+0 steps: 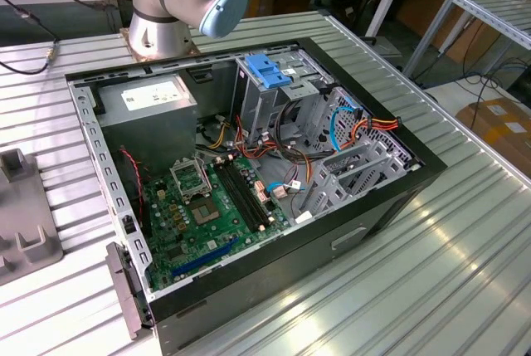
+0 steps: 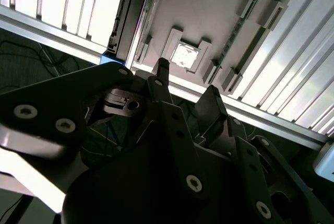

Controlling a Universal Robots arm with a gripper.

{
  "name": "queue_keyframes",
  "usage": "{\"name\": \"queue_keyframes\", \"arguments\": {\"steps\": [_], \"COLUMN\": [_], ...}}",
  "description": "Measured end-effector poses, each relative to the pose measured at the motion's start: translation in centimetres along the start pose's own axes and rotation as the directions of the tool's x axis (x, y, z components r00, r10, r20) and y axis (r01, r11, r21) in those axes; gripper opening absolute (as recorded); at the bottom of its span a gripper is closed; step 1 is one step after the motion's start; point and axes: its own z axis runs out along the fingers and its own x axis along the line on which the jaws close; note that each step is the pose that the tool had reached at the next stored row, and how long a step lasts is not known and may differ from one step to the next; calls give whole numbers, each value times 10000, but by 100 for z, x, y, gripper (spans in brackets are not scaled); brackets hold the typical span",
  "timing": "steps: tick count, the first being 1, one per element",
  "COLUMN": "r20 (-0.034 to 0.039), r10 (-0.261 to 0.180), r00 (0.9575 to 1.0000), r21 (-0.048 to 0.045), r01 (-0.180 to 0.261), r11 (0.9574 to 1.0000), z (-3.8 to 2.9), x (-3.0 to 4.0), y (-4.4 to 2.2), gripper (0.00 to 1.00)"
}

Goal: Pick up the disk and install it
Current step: 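Pick up the disk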

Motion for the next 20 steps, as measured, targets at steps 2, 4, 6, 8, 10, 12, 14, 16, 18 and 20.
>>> {"name": "queue_keyframes", "arguments": {"steps": [2, 4, 6, 8, 10, 12, 14, 16, 18, 20], "r20": [0, 1, 2, 2, 2, 1, 2, 1, 2, 2], "r10": [0, 0, 0, 0, 0, 0, 0, 0, 0, 0], "r00": [10000, 10000, 10000, 10000, 10000, 10000, 10000, 10000, 10000, 10000], "r21": [0, 0, 0, 1, 0, 0, 0, 0, 0, 1], "r01": [0, 0, 0, 0, 0, 0, 0, 0, 0, 0], "r11": [10000, 10000, 10000, 10000, 10000, 10000, 10000, 10000, 10000, 10000], "z": [5, 9, 14, 19, 22, 25, 29, 34, 37, 41], "x": [0, 0, 1, 1, 1, 1, 1, 1, 1, 2], "y": [1, 1, 2, 4, 4, 5, 6, 7, 8, 9], "gripper": [48, 48, 48, 48, 48, 48, 48, 48, 48, 48]}}
